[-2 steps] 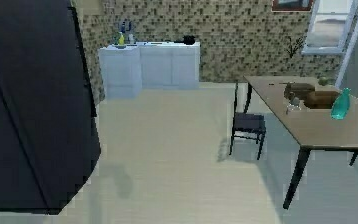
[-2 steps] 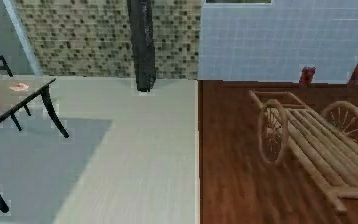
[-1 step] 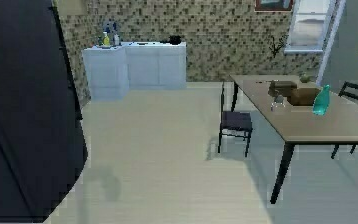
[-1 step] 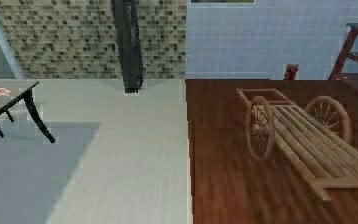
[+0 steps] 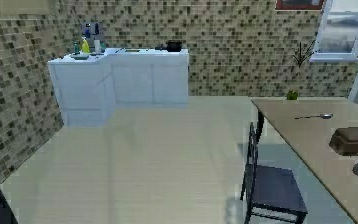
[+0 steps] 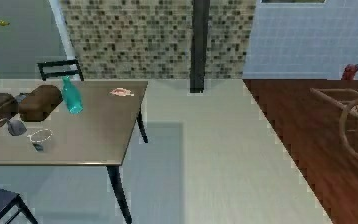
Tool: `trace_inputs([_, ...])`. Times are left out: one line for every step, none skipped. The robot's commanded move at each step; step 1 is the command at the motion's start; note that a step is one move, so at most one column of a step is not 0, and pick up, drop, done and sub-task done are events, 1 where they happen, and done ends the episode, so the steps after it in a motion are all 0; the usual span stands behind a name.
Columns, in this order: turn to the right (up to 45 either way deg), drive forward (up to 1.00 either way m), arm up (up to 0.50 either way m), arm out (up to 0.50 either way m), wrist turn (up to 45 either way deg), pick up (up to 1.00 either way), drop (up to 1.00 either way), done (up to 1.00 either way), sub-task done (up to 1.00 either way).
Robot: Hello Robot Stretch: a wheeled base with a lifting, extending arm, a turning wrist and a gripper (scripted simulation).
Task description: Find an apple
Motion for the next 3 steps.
trace_inputs([0.0,0.80,0.00,0.00,0.0,0.00,0.00,0.00,0.00])
trace_inputs([0.0,0.65,0.00,0.00,0.0,0.00,0.00,0.00,0.00])
trace_inputs([30.0,0.00,0.00,0.00,0.0,0.00,0.00,0.00,0.00])
